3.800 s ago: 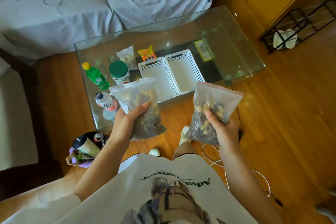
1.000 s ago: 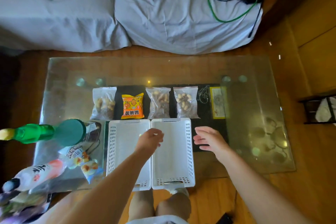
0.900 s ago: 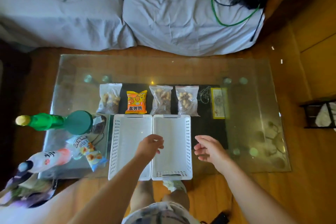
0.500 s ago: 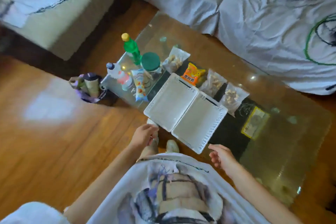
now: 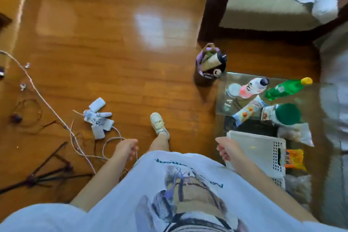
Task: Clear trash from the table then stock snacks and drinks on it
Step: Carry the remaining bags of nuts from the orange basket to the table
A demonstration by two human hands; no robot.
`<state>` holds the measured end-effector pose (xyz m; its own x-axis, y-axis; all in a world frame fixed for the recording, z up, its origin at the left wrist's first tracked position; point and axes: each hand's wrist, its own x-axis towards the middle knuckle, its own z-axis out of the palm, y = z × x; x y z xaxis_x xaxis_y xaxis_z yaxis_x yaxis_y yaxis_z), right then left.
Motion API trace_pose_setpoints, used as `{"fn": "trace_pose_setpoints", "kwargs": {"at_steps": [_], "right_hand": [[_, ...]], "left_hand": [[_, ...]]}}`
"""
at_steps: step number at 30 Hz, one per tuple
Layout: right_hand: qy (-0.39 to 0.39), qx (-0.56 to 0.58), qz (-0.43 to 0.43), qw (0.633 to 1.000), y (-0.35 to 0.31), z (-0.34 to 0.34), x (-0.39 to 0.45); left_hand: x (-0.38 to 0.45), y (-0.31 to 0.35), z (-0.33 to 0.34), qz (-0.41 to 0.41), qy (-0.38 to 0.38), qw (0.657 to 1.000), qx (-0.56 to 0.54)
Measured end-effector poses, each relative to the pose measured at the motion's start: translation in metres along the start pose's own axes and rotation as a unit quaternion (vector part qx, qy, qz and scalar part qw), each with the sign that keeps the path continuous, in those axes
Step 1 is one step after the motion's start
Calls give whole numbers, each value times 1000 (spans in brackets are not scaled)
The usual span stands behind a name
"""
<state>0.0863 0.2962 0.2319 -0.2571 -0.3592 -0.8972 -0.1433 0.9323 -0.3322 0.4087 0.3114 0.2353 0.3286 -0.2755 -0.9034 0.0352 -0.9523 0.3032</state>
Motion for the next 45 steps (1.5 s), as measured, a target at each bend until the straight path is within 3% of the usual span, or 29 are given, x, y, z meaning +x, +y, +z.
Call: {"fn": "trace_pose_setpoints", "kwargs": {"at_steps": [6,11,17,23,31,38,45], "right_hand": [[-37,-123,-29,991,-129,89,11],[-78,-136,-70,985,-207,138,10],[-62,-127,-59,988,-255,165,21],[-13,-101,34,994,-310,178,56],[-20,-96,62,993,-459,229,116],[-39,-231,-35,971,-610,316,133],[-171,-366,-147,903,-726,442,118]], "left_hand": [[34,-16,-84,-117,56,979,-155],[69,36,-131,-131,69,972,-184],[113,155,-150,-86,67,986,-126],[139,249,-142,15,25,993,-114],[186,354,-165,-10,52,986,-155],[215,409,-215,-45,115,954,-273],[240,381,-261,-188,150,876,-417]]}}
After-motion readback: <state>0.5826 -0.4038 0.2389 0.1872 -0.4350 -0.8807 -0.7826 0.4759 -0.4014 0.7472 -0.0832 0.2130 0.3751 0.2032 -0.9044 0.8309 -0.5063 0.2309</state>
